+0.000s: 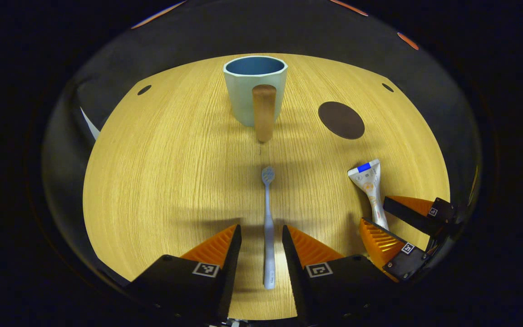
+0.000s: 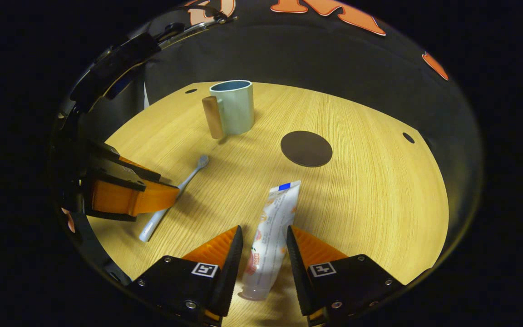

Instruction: Put the toothbrush and toothpaste on the desktop into the cup, then pick up the cup and place it on the coaster on the desktop.

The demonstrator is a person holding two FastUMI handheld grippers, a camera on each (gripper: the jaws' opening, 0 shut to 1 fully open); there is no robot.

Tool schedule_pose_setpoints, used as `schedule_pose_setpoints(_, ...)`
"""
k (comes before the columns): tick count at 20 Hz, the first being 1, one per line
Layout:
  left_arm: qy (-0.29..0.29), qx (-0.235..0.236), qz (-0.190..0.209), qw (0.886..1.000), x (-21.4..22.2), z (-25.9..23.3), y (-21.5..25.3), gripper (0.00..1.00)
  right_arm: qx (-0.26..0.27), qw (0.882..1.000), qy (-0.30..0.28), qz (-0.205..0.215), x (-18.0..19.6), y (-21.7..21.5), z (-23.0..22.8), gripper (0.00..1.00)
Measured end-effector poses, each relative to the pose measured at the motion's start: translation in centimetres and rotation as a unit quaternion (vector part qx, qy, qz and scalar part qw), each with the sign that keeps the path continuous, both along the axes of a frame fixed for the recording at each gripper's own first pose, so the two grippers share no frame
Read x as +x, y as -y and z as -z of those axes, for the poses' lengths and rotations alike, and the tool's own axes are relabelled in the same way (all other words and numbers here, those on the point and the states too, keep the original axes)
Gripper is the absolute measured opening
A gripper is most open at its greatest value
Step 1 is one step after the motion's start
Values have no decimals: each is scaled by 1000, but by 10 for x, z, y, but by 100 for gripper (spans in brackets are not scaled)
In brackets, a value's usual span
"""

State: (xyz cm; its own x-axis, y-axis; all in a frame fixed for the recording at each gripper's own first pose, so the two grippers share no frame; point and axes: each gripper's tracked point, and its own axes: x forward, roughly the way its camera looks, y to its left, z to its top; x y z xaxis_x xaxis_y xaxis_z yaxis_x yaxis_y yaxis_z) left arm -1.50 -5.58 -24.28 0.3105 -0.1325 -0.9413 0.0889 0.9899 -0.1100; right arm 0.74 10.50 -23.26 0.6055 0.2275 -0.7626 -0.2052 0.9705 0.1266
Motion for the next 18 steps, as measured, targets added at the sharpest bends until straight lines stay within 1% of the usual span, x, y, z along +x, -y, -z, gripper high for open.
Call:
schedule_pose_setpoints(1,-3,1,-4,1000,0,0,0,48,0,1000,0,3,1,0,1,60)
schedule_pose_setpoints(2,-8,0,-11,1000,-1,0,0,52,2,1000,0,6,3,1,3,56)
schedule_pose_setpoints(3,-14,-4,-13,1000,0,3,3,52,2,1000,-2,9,4,2,5,54)
schedule_pose_setpoints(4,-21,-5,-24,999,0,3,5,52,8,1000,-4,14,5,2,6,50)
schedule_pose_setpoints(5,-27,-8,-29,999,0,7,8,29,11,1000,-8,16,5,1,7,48)
schedule_pose_setpoints(6,-31,-10,-35,999,-2,16,9,23,13,1000,-10,19,6,0,10,45)
schedule_pose_setpoints(7,-31,-7,-41,999,0,19,8,24,14,1000,-10,21,8,2,9,42)
schedule_pose_setpoints(8,-23,-10,-43,999,6,22,10,25,14,1000,-11,25,8,6,8,29)
schedule_pose_setpoints(9,-26,-11,-41,999,10,28,12,16,21,999,-10,32,7,9,5,28)
schedule_pose_setpoints(10,-16,-9,-40,999,19,31,12,14,31,999,-15,34,6,9,8,19)
schedule_pose_setpoints(11,-18,-17,-39,999,16,26,16,14,40,998,-14,37,7,10,7,18)
schedule_pose_setpoints(12,-13,-19,-37,999,16,29,12,10,43,998,-15,35,6,10,9,17)
schedule_pose_setpoints(13,-8,-20,-35,999,22,34,13,12,46,998,-15,34,7,10,11,14)
schedule_pose_setpoints(14,-3,-23,-34,999,19,29,14,8,52,998,-15,36,8,11,10,12)
schedule_pose_setpoints(16,21,-44,-15,999,25,25,18,9,58,997,-17,37,8,13,9,12)
schedule_pose_setpoints(18,36,-50,-2,998,27,22,17,9,56,998,-12,36,6,14,5,12)
